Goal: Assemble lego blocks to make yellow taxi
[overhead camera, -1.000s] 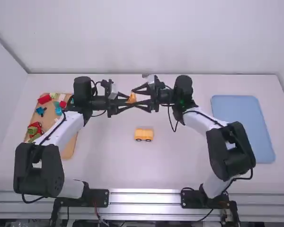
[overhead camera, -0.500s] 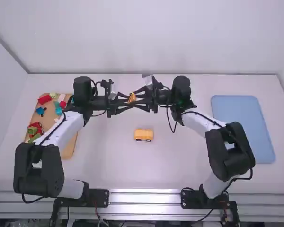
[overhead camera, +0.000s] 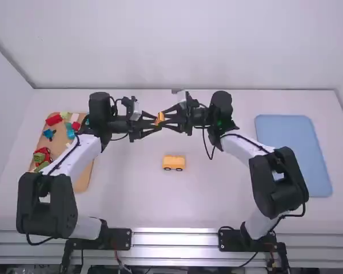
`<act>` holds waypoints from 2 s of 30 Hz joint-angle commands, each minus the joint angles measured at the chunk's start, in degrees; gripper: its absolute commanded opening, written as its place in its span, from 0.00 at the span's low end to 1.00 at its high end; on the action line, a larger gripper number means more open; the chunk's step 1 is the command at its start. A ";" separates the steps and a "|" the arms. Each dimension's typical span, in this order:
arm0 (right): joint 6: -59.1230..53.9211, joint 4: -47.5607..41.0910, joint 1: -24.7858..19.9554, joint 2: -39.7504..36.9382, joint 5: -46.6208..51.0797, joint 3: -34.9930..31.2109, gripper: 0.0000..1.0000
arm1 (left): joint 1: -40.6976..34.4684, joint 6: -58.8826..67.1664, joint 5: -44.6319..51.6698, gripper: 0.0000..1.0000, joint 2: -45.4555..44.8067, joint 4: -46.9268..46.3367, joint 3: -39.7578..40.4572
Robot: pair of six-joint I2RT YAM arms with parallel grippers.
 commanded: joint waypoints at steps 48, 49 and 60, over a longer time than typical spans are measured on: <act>-58.53 -103.19 11.13 12.85 82.31 17.20 0.27 | -0.15 0.04 -43.06 0.99 0.11 0.24 -0.09; -59.39 -102.99 11.43 13.57 82.42 17.20 0.27 | -0.15 0.04 -43.04 0.99 0.11 0.22 -0.09; -58.03 -100.45 12.66 15.85 84.17 17.20 0.79 | -0.15 0.04 -43.04 0.99 0.11 0.22 -0.09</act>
